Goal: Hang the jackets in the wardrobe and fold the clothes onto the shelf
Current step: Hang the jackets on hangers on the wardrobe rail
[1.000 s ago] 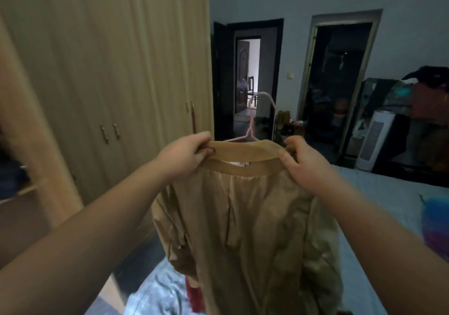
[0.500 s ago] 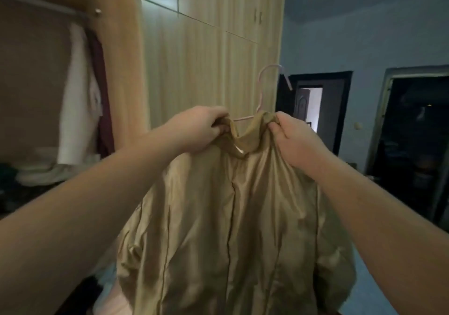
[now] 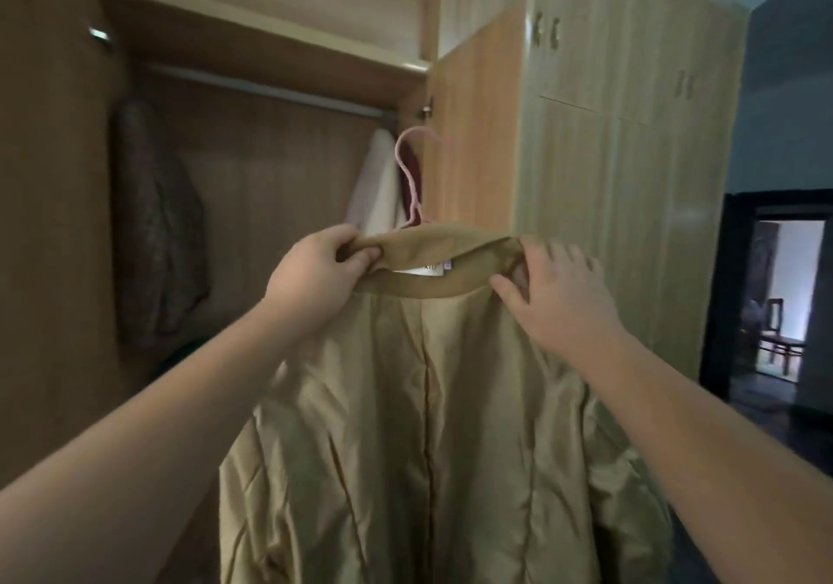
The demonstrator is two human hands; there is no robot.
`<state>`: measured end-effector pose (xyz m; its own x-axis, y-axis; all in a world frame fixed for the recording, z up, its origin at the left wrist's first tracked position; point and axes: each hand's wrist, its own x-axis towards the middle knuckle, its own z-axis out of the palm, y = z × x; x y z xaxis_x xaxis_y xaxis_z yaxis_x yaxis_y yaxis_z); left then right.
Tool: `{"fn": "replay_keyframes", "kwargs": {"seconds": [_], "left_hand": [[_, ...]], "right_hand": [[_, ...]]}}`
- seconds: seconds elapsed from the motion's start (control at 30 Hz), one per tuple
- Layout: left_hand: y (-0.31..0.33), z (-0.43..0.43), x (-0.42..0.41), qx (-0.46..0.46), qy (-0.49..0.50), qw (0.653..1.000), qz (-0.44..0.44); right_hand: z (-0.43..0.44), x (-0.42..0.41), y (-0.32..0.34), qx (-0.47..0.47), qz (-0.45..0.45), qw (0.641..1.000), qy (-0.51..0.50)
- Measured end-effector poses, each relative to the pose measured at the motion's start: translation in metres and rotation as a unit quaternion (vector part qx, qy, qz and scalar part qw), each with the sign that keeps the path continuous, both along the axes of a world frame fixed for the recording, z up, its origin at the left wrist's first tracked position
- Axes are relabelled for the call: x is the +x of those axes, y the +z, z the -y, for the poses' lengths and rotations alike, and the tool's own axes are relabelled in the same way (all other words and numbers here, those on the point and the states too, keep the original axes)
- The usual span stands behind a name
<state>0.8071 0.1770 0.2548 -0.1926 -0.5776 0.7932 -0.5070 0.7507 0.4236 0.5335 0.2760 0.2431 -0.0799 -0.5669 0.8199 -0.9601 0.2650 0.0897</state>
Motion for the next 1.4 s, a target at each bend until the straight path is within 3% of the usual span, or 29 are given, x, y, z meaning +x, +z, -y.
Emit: {"fn": "replay_keyframes", "kwargs": {"seconds": [0.13, 0.3, 0.5, 0.63, 0.77, 0.9, 1.0, 1.13, 1.27, 1.33, 1.4], "left_hand": [[0.0, 0.027, 0.064, -0.016, 0.042, 0.998, 0.039], [-0.002, 0.054, 0.107, -0.041, 0.104, 0.984, 0.136], [-0.008, 0.095, 0.14, -0.02, 0.178, 0.972, 0.155], [-0.009, 0.121, 0.14, -0.02, 0.211, 0.971, 0.114], [-0.011, 0.16, 0.124, 0.014, 0.24, 0.962, 0.133], [-0.006, 0.201, 0.095, 0.005, 0.27, 0.954, 0.129], [0.002, 0.235, 0.075, -0.004, 0.284, 0.948, 0.141], [0.015, 0.276, 0.076, 0.1, 0.238, 0.952, 0.164], [0.022, 0.294, 0.093, 0.329, 0.18, 0.904, 0.205], [0.018, 0.31, 0.1, 0.339, 0.191, 0.889, 0.24], [0.01, 0.332, 0.106, 0.271, 0.238, 0.893, 0.27]], "right_hand": [[0.06, 0.055, -0.005, -0.068, -0.023, 0.995, 0.076], [0.111, 0.11, -0.003, -0.064, -0.022, 0.968, 0.242], [0.166, 0.114, -0.007, 0.07, 0.072, 0.942, 0.321], [0.214, 0.092, -0.008, 0.132, 0.171, 0.922, 0.32], [0.255, 0.091, -0.01, 0.06, 0.192, 0.909, 0.364], [0.312, 0.102, -0.019, 0.083, 0.104, 0.918, 0.373], [0.368, 0.089, -0.025, 0.061, 0.113, 0.914, 0.386], [0.435, 0.071, -0.022, 0.033, 0.121, 0.898, 0.421], [0.486, 0.08, -0.022, 0.042, 0.101, 0.895, 0.431], [0.506, 0.09, -0.022, 0.049, 0.082, 0.898, 0.429], [0.525, 0.099, -0.022, 0.063, 0.071, 0.891, 0.443]]}}
